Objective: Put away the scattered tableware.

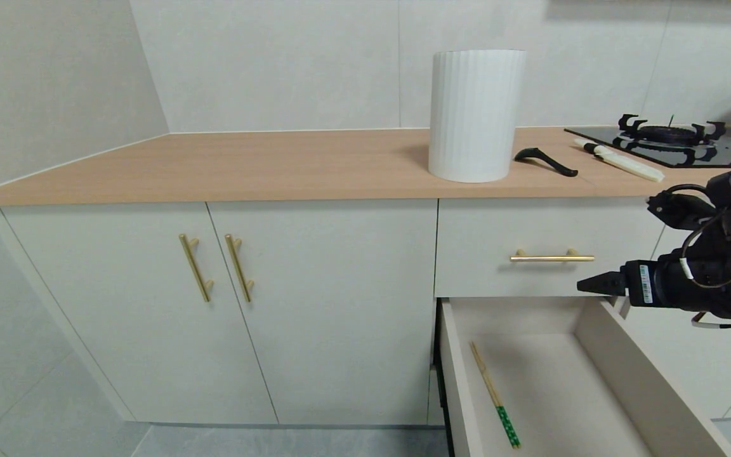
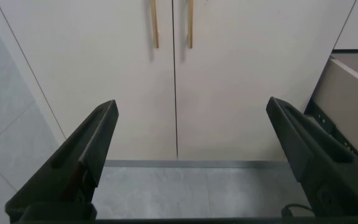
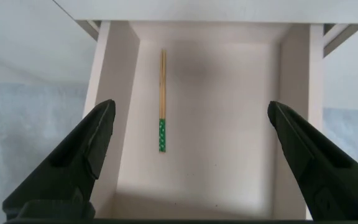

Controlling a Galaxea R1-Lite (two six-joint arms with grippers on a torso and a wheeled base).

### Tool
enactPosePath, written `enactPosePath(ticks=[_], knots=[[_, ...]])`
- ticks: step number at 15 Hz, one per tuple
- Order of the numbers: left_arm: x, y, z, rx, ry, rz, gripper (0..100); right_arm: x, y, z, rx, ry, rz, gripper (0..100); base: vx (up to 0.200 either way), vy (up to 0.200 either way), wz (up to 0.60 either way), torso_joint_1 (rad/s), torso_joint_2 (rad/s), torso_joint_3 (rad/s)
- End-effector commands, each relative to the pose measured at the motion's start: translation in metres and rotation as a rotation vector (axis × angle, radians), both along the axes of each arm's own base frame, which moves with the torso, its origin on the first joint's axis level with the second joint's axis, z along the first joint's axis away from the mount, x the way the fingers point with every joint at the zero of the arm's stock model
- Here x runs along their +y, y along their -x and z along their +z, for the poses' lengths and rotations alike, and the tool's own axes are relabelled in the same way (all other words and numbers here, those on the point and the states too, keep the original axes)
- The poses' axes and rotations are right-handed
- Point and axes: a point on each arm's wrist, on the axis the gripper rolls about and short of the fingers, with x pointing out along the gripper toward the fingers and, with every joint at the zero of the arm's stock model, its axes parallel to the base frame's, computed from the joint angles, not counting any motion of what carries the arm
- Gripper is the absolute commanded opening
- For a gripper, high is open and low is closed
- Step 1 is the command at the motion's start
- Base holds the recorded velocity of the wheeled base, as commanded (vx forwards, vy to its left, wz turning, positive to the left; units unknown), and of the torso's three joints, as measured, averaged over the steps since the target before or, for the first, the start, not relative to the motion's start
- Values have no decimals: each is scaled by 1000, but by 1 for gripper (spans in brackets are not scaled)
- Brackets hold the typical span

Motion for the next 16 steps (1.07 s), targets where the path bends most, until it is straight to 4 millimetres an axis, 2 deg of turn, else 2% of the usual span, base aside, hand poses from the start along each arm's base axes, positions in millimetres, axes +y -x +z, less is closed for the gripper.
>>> enactPosePath(ticks=[1,5,16], knots=[[0,0,0,0,0,1,100,-1,2,2,-7,0,-1,100,0,0,0,22,-85,-32],[0,0,0,1,0,1,100,-1,2,0,-1,3,1,100,0,0,0,76,-245,-250],[0,0,0,0,0,1,100,0,-2,-8,28,22,11,100,0,0,0,186,-496,-286]])
